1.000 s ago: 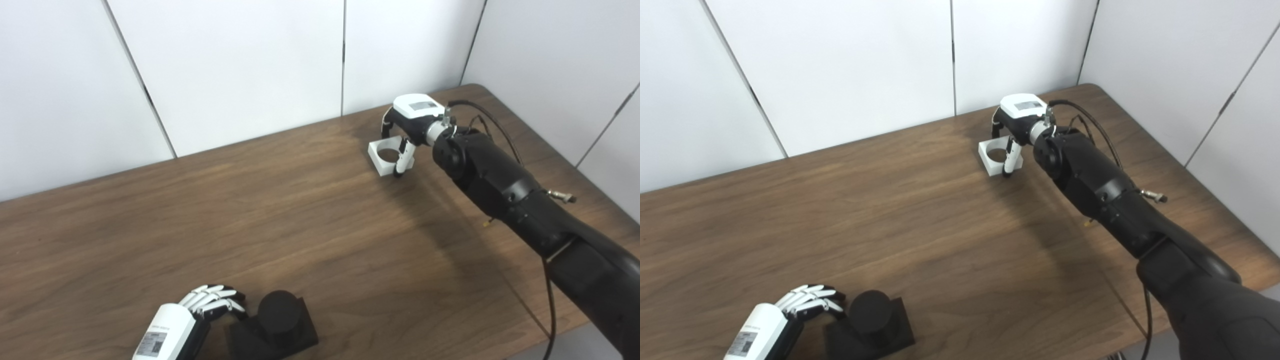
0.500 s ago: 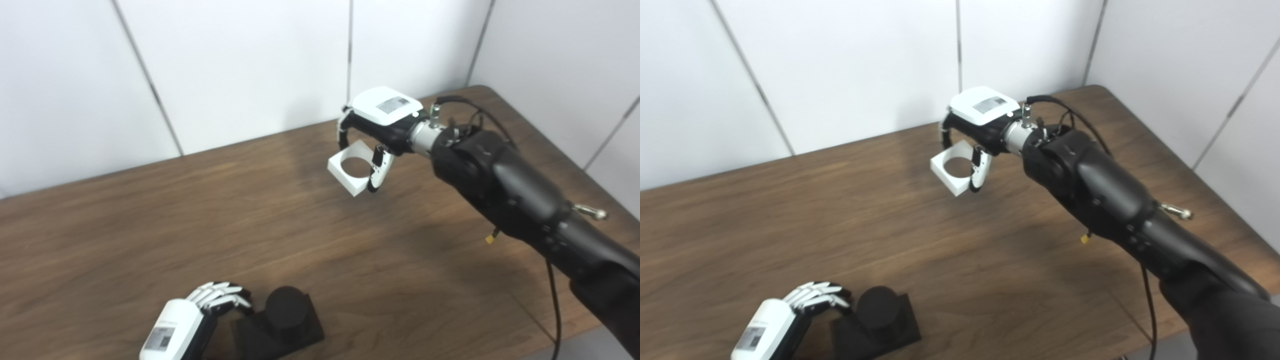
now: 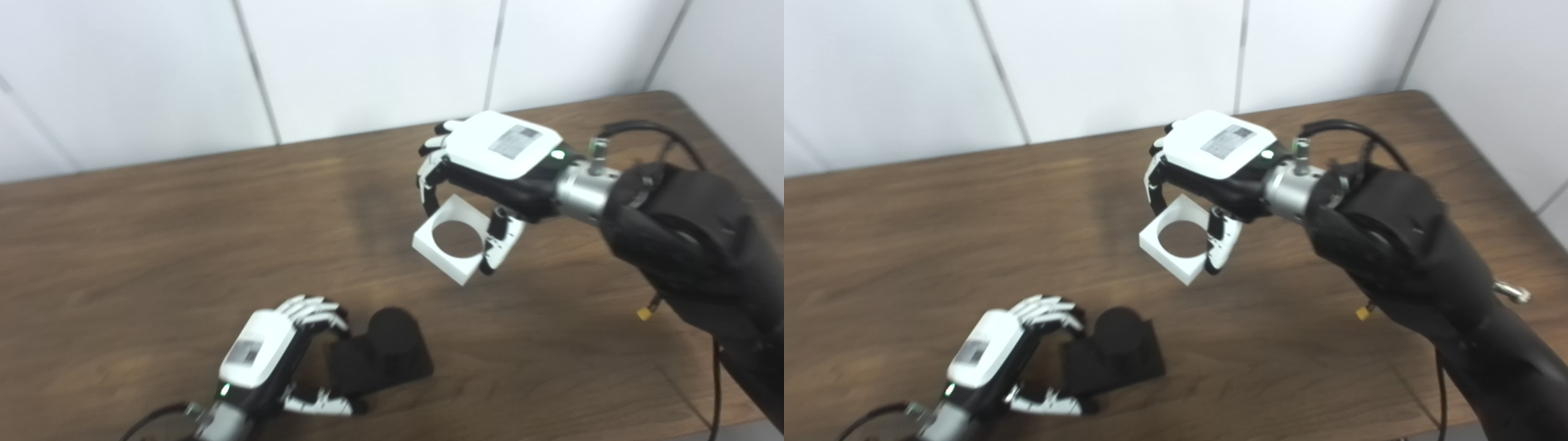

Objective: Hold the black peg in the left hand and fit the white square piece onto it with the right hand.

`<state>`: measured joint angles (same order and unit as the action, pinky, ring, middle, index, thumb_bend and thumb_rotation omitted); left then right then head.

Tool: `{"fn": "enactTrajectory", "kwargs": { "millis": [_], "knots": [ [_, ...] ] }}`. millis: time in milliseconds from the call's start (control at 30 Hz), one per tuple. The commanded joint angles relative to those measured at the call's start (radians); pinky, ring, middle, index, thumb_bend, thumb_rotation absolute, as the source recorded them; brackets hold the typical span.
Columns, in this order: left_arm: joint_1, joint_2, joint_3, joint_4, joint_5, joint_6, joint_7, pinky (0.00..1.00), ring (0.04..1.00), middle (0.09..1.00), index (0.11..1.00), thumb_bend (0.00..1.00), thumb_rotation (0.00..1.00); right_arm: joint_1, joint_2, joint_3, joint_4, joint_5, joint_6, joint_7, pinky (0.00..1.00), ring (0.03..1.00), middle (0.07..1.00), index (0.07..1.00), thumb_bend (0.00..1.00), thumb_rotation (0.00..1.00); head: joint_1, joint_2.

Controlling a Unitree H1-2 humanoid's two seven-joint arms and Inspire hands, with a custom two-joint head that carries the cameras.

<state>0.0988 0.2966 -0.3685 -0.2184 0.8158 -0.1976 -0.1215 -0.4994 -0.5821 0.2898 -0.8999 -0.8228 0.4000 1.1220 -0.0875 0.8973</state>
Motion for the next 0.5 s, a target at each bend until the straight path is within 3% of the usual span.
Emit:
{"fn": "enactTrajectory", "kwargs": {
  "millis": [0, 200, 467],
  "knots": [
    [-0.002, -0.003, -0.024, 0.002, 0.034, 0.046, -0.064, 0.82, 0.813, 0.764, 0.486, 0.52, 0.05, -0.052, 0.019, -0.024, -0.043, 0.019, 0.015, 0.026, 0.98, 0.906, 0.764, 0.482, 0.52, 0.13, 0.002, 0.004],
    [-0.014, -0.024, -0.042, -0.02, 0.053, 0.09, -0.091, 0.84, 0.816, 0.766, 0.487, 0.52, 0.05, -0.045, 0.056, -0.046, -0.05, 0.071, -0.021, 0.061, 0.96, 0.888, 0.759, 0.481, 0.52, 0.13, 0.027, 0.036],
    [-0.025, -0.031, -0.052, -0.018, 0.058, 0.094, -0.083, 0.82, 0.811, 0.762, 0.486, 0.52, 0.05, 0.009, 0.056, -0.009, -0.032, 0.057, -0.035, 0.051, 0.98, 0.879, 0.762, 0.483, 0.52, 0.13, 0.034, 0.048]
  ]
}}
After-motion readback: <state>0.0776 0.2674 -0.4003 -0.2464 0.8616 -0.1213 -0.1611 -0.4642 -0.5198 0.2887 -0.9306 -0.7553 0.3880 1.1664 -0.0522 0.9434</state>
